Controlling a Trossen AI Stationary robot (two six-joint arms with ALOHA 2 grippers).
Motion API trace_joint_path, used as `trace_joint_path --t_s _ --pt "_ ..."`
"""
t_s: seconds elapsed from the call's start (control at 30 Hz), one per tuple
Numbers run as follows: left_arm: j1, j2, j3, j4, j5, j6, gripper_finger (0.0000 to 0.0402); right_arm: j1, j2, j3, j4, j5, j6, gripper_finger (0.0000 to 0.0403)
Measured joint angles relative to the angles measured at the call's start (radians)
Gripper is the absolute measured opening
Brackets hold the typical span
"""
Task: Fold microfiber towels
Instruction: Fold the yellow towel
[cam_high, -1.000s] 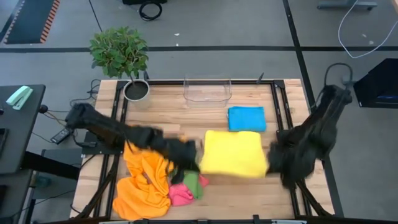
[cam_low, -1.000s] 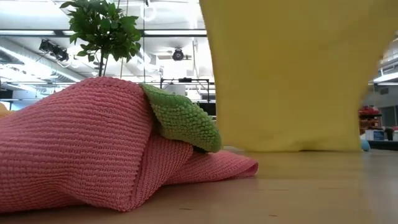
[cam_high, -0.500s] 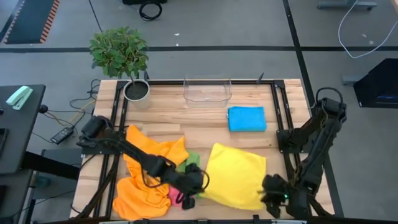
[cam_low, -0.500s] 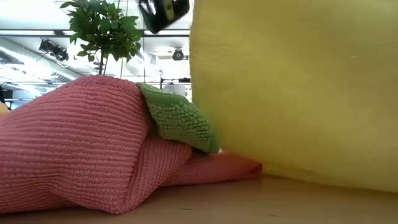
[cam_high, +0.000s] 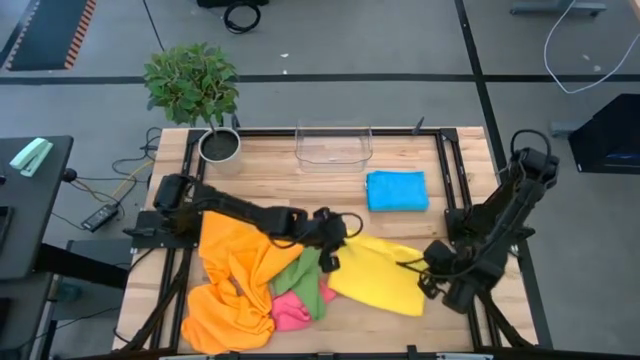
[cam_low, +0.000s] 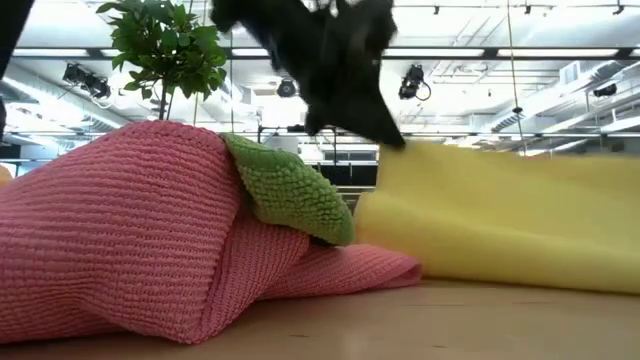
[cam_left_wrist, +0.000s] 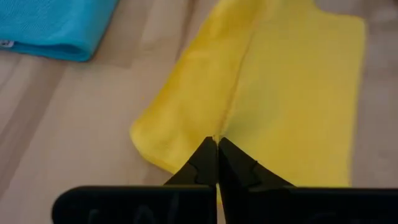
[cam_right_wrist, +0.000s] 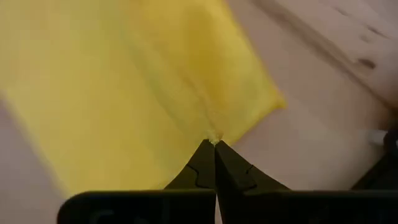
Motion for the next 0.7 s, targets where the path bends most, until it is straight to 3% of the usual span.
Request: trace_joint_path --t_s 0.3,0.7 --pt "0.06 0.054 0.002 0.032 0.045 0.012 0.0008 -0.062 -0.016 -0.105 0.034 0.008 0.003 0.0001" --pt "0.092 0.056 0.002 0.025 0.044 0.005 0.0053 -0.127 -0.016 -0.113 0.033 -0.012 -0.013 0.0015"
